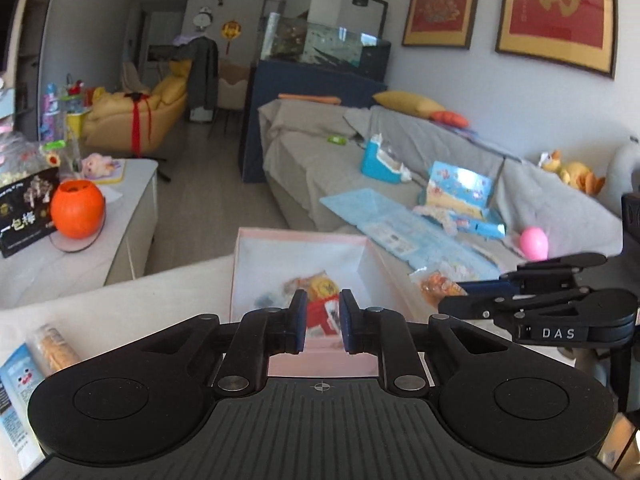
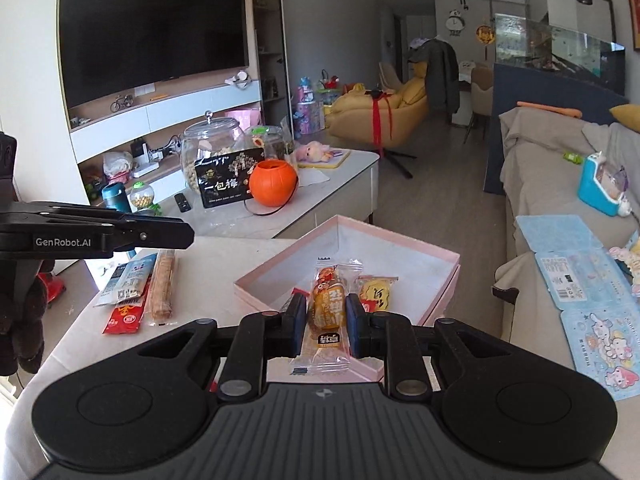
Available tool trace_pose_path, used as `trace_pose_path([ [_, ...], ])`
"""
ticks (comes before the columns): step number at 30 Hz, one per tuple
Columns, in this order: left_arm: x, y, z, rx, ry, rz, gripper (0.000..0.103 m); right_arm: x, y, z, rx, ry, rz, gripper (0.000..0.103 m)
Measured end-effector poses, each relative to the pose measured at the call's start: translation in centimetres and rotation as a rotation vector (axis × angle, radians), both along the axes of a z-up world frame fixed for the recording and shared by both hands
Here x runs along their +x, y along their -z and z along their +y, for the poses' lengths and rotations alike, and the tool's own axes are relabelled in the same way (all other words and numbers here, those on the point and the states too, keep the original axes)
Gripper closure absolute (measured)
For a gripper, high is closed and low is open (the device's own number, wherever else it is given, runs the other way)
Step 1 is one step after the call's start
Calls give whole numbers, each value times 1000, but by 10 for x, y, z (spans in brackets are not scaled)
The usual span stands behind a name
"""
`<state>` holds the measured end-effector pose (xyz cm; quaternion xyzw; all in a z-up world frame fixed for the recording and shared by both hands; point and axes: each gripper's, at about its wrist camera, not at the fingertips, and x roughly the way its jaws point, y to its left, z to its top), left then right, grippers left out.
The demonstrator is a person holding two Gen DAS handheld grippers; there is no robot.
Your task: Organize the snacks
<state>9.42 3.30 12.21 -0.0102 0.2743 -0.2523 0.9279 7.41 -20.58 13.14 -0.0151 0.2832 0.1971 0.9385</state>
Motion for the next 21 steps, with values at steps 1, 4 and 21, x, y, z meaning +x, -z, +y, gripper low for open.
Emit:
trace_pose_path([
  [1,-3,12,-3,43,8,26,83,-1,8,4,-10,-20,15,82],
  [4,-17,47,-10,170,1,101,81,-9,38,18,-40,-83,92,82],
  [21,-69,104,-57,537,29,14,65,-76,122,43,-228,-139,135,36],
])
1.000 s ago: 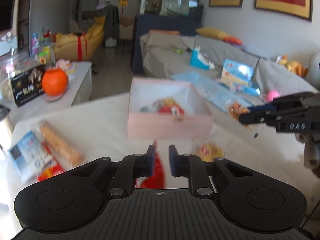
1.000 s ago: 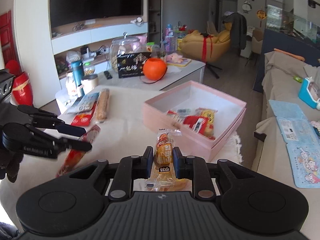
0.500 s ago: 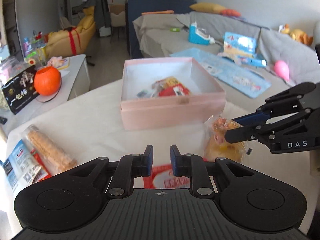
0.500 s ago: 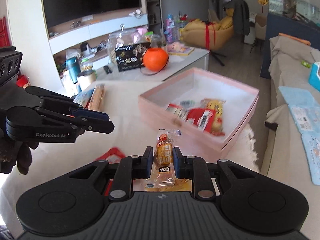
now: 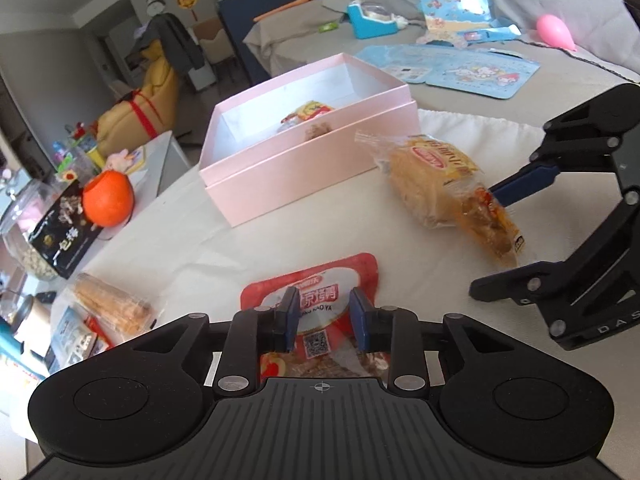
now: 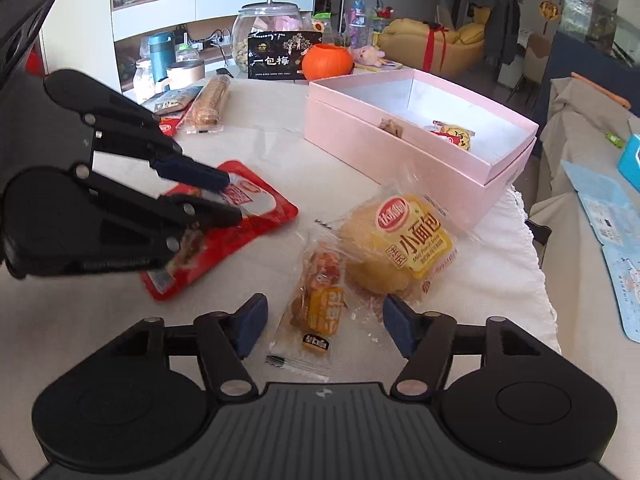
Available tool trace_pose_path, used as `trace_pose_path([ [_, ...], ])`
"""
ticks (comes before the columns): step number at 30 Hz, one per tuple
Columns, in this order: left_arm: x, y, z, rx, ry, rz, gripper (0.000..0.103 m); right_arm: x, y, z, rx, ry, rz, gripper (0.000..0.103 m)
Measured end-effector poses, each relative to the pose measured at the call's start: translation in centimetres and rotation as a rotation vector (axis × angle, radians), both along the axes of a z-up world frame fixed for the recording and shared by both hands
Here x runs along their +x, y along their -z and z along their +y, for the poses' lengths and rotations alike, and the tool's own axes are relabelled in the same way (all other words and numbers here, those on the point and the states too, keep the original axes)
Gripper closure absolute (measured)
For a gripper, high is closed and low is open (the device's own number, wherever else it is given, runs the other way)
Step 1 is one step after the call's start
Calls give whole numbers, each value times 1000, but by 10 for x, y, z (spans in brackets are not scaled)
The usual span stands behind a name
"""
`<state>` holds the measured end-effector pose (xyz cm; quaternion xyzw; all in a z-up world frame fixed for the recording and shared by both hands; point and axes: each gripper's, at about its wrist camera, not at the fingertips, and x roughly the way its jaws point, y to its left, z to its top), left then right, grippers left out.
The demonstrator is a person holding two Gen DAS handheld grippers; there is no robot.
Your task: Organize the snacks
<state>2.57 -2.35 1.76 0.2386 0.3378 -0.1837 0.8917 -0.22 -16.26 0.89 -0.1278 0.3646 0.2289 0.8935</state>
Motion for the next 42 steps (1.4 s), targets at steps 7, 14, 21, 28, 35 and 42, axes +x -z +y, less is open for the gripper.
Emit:
trace_pose_path([
  [7,13,3,6,-102,-8,109,17,-9,7,-7,38,22,-63,33],
  [14,16,-14,37,-272,-70,98,19,-10,7,-6,39,26,-71,33],
  [21,41,0,56,-295,-135,221,19,-9,7,-7,44,26,-69,33],
  [28,53,12,34,-241,-81,220,9,-8,7,-7,42,31,-67,30],
  [35,42,9,41,-275,-60,199,18,-3,3,-6,40,32,-36,30],
  [42,21,4,34,-208,-23,151,28,9,-16,-8,91,39,29,69],
])
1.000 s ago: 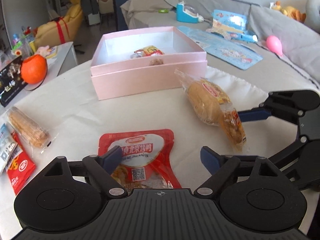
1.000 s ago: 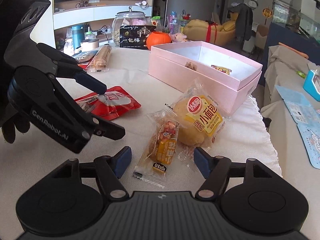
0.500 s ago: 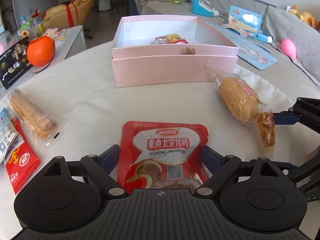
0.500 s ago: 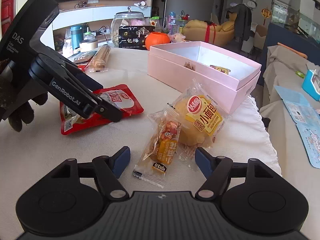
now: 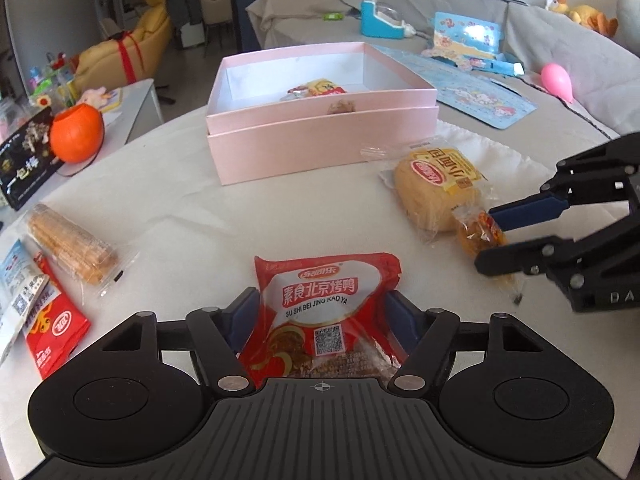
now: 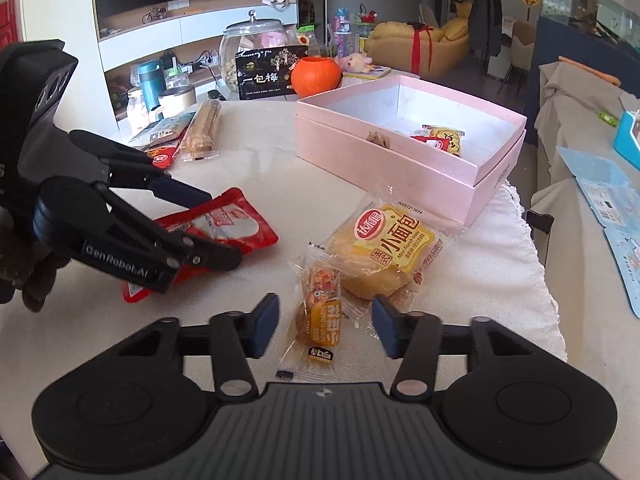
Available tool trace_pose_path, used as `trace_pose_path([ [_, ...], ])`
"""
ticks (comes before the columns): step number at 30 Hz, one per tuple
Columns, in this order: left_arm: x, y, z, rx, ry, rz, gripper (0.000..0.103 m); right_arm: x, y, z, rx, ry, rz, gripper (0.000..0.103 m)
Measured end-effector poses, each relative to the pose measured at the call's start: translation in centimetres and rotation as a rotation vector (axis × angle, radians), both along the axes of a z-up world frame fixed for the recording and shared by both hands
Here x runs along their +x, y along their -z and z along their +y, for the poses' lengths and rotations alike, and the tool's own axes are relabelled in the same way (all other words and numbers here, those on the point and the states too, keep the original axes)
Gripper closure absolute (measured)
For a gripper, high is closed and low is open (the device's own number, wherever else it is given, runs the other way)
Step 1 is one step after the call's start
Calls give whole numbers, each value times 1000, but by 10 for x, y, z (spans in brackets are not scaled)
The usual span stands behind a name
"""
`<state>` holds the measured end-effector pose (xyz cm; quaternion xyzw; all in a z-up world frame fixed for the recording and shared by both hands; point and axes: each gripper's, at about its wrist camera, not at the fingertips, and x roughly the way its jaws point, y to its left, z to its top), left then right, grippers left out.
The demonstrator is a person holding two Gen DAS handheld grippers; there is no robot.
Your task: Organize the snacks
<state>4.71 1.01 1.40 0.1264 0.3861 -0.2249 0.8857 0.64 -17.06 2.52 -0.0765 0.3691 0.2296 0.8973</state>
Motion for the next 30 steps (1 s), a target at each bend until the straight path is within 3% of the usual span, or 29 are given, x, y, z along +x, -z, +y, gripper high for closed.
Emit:
trace_pose_path([
  [2,4,1,3,-22,-26,14,21,-1,-4,3,-25,-14,7,79],
  [4,16,7,13,-62,-69,68,12,-5,-7,5,-44,-28,-5,79],
  [9,25,8,13,-70,-52,72,10,-12,-5,9,-80,-54,-6,79],
  [12,23,8,14,-68,-53,70,12,-8,-3,9,-72,-47,21,79],
  [14,22,6,20,-108,-71,81,16,-5,-3,8,-61,-39,38,80],
  [18,11,-4,21,-131,-81,56,32,-9,-12,5,-56,-43,23,83],
  [23,1,-4,13,-80,-62,45,33,-14,-25,5,-60,-48,-9,83],
  [30,-4,-6,16,-88,-69,54,34,-18,-33,7,-77,-53,-26,83],
])
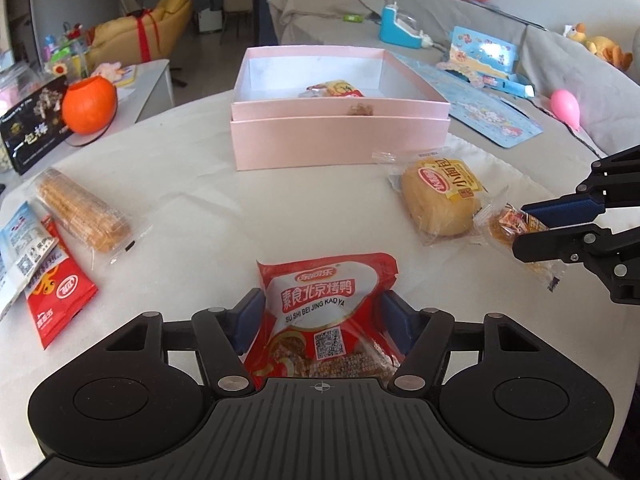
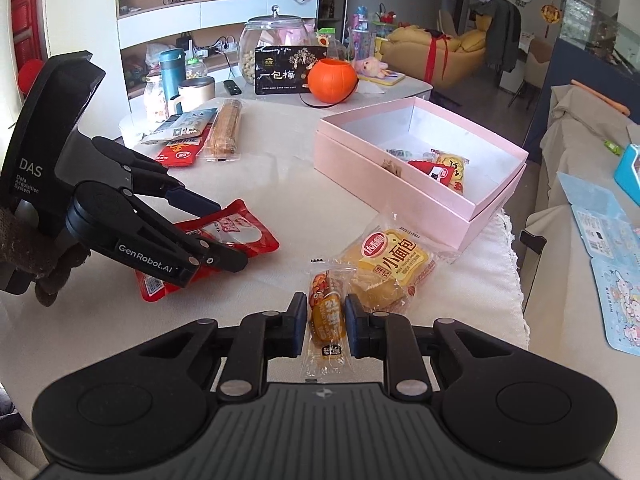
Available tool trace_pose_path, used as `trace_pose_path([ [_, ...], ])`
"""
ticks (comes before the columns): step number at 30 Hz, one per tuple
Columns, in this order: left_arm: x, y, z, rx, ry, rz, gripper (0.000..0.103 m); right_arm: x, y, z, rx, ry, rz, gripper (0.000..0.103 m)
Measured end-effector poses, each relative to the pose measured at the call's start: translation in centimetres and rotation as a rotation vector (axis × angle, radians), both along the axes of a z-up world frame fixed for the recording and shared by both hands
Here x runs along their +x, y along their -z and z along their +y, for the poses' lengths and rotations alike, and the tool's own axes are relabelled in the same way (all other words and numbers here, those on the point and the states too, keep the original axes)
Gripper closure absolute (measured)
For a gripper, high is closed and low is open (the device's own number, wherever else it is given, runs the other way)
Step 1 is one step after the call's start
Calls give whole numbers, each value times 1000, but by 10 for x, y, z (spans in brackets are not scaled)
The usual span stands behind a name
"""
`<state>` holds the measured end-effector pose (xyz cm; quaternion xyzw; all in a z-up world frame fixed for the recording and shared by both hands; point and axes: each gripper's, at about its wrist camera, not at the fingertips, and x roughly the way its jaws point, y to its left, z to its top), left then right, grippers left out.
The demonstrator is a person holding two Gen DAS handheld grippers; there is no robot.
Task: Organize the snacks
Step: 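Carry the red packet with the left tool while the right tool carries the small packet over the pink box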
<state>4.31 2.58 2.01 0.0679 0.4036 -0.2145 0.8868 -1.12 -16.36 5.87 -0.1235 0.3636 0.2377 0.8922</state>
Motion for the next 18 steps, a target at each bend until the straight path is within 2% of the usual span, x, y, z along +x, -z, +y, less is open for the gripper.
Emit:
trace_pose_path([
  [5,-6,-8,1,-27,12,-13,35,-1,-4,-1,-1,1,-5,83],
  [8,-9,-28,4,-85,23,-51,35,-1,-8,-5,9,2,-4,83],
  [11,-5,-64,7,-146,31,-138,35,4,-22,-12,38,21,-24,83],
  [14,12,-112,6,-221,45,-269,34,20,-52,-20,65,52,-93,83],
  [16,38,-140,2,-298,58,-341,28,40,-78,-22,87,70,-168,83],
  [18,76,-155,-4,-369,45,-359,19,63,-97,-20,99,97,-212,83],
])
